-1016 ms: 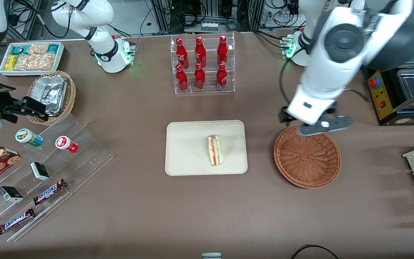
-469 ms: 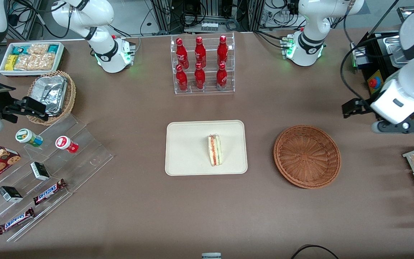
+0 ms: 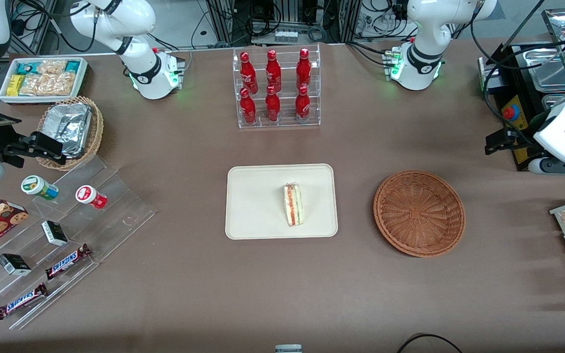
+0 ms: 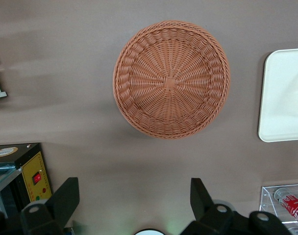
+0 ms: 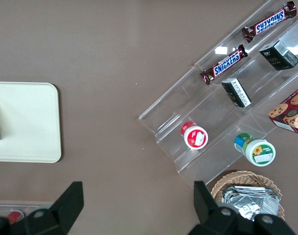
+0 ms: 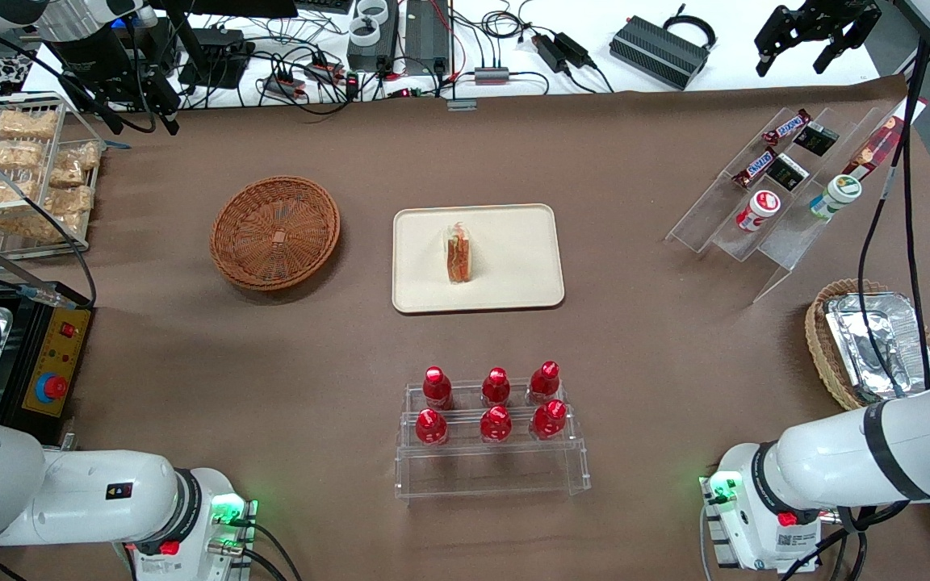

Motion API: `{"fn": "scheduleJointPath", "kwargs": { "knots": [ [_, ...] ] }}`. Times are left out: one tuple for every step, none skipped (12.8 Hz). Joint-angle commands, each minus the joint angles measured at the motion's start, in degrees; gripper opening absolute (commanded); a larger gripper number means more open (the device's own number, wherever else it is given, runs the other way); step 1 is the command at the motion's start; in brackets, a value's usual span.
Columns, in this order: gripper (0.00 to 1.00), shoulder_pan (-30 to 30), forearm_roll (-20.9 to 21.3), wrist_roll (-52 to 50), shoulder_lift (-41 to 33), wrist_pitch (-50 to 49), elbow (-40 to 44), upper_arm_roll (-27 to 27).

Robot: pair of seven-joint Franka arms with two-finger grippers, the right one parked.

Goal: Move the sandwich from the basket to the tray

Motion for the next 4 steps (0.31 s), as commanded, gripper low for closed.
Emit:
{"fn": "scheduleJointPath", "kwargs": {
  "knots": [
    [1.00, -0.8, -0.3, 0.7, -1.7, 1.0, -1.1, 0.1],
    [1.00, -0.9, -0.2, 0.7, -1.4, 0.7, -0.3, 0.0],
    [1.00, -0.9, -0.3, 0.7, -1.3, 0.6, 0.0, 0.0],
    [1.00, -0.9, -0.5, 0.7, -1.3, 0.7, 0.1, 0.0]
  ]
}}
